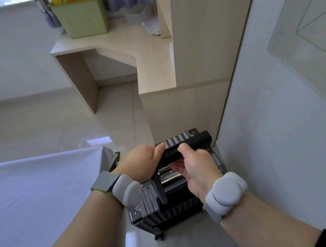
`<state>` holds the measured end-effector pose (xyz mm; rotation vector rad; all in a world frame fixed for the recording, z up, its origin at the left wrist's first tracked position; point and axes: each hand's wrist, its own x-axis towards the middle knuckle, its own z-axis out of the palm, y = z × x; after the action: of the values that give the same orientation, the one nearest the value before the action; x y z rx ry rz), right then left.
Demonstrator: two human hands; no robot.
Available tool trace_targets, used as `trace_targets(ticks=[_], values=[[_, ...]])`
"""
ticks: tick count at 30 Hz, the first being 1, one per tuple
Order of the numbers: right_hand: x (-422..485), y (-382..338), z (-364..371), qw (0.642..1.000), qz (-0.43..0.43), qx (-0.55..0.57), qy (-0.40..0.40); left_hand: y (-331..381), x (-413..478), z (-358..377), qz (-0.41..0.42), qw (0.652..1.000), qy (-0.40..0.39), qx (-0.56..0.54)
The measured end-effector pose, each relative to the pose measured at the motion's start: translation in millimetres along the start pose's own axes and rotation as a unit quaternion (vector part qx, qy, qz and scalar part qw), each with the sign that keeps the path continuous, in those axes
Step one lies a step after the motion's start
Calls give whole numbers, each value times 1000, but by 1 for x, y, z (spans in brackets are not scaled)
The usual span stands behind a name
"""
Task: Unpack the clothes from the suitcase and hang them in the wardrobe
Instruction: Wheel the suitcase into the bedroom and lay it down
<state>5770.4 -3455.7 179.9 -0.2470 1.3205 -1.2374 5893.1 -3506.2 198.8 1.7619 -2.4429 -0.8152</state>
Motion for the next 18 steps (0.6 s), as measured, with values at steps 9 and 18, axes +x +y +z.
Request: trace_targets(ticks=[9, 18], values=[[0, -4, 1, 1000, -7, 22, 1, 5, 3, 0, -7, 999, 12, -44], [-5, -3, 11, 999, 18, 48, 4, 2, 13, -9, -5, 999, -50, -7]])
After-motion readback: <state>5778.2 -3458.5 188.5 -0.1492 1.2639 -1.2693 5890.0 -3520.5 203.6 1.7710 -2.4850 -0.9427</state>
